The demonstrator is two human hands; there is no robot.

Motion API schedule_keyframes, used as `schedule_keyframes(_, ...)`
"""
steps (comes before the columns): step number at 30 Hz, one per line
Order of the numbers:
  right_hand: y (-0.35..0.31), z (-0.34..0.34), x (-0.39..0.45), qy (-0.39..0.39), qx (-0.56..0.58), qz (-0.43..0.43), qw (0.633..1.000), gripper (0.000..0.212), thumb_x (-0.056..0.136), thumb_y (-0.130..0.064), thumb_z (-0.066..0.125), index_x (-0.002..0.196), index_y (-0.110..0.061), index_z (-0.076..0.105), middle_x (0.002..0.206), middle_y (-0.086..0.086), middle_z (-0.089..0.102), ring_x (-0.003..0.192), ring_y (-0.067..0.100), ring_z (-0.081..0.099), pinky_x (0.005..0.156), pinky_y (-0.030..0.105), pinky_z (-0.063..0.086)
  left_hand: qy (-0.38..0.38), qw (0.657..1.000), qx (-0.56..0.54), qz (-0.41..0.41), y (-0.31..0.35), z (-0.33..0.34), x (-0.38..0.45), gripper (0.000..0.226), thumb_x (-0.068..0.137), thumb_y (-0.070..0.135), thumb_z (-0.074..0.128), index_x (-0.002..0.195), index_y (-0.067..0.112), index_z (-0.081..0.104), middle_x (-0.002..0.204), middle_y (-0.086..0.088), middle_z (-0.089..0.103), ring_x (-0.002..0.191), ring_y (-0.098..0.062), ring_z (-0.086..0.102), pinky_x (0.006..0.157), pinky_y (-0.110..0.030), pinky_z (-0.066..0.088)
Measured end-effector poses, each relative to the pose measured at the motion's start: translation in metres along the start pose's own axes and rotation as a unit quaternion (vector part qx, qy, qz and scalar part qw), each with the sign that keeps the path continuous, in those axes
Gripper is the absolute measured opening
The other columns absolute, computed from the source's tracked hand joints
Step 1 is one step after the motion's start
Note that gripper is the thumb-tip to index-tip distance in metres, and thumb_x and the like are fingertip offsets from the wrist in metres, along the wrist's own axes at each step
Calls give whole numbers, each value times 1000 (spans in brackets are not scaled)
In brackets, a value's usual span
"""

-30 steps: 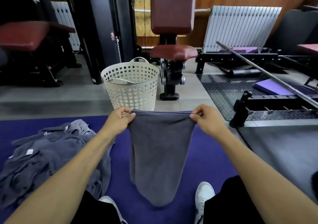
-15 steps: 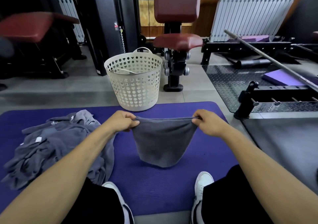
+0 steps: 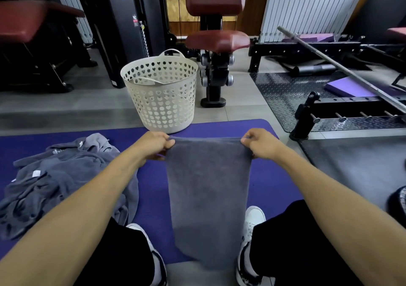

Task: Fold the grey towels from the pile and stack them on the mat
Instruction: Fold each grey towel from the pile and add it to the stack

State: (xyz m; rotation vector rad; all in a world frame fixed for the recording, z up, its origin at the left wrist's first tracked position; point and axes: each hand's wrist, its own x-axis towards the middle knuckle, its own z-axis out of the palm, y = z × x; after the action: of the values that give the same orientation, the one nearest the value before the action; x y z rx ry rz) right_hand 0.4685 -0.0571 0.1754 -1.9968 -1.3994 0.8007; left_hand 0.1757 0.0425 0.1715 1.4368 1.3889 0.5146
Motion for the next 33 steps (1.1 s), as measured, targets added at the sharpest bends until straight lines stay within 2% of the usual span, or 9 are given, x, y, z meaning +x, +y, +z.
schedule_keyframes(4,7,18,40,-61,-113,16,992,13,96,-24,59,86,-15,57,88,4,63,87,25,62,80,37,53,41,993,103,-27,-24,7,42,15,94,15,62,80,17,62,81,-3,63,75,-16,59,60,-25,47)
schedule_keyframes(8,-2,28,81,37,-43,-2,998,11,98,-22,56,91,-14,56,81,0,59,76,18,55,58,25,41,131,988,68,54,-22,8,80,6,95,16,62,100,12,62,76,3,60,65,-9,51,56,-19,40)
schedule_keyframes(11,-12,25,96,102,39,-43,993,12,99,-21,54,90,-12,52,64,-3,51,58,12,46,46,15,34,171,976,37,130,-9,2,92,4,96,16,61,99,16,58,75,8,57,64,-3,47,55,-9,37)
schedule_keyframes(16,-1,32,88,42,58,-69,995,14,100,-22,54,86,-19,52,62,-9,49,52,6,38,49,17,32,162,969,37,181,-27,3,87,5,96,8,58,97,12,55,73,8,56,60,-1,48,56,-6,35)
schedule_keyframes(19,29,55,68,-6,42,-35,999,16,100,-21,52,84,-18,50,63,-9,48,54,8,38,50,19,32,107,982,49,146,-71,16,79,5,96,6,58,93,10,57,72,2,59,60,-9,46,53,-12,34)
schedule_keyframes(23,81,106,27,-90,13,44,995,16,100,-19,51,84,-19,51,69,-12,57,69,7,49,59,19,36,-15,994,105,24,-152,33,60,20,96,9,60,80,20,56,74,-2,63,74,-18,51,70,-30,37)
schedule_keyframes(27,130,147,-9,-164,18,132,977,19,96,-22,56,77,-20,57,81,-3,60,79,16,53,76,30,44,-111,979,144,-88,-205,46,23,23,96,12,61,74,14,55,59,7,52,64,-13,45,62,-25,36)
schedule_keyframes(30,140,157,-20,-170,48,165,970,24,94,-15,56,71,-19,59,73,-4,59,75,16,53,71,32,46,-115,981,95,-127,-212,52,7,31,97,7,58,68,13,50,45,10,48,40,-4,42,46,-15,36)
schedule_keyframes(33,141,159,-13,-146,71,181,970,23,96,-17,56,73,-17,58,74,-1,59,74,18,55,66,32,49,-93,985,63,-129,-211,56,12,27,97,10,59,71,12,54,51,4,51,46,-8,46,49,-19,41)
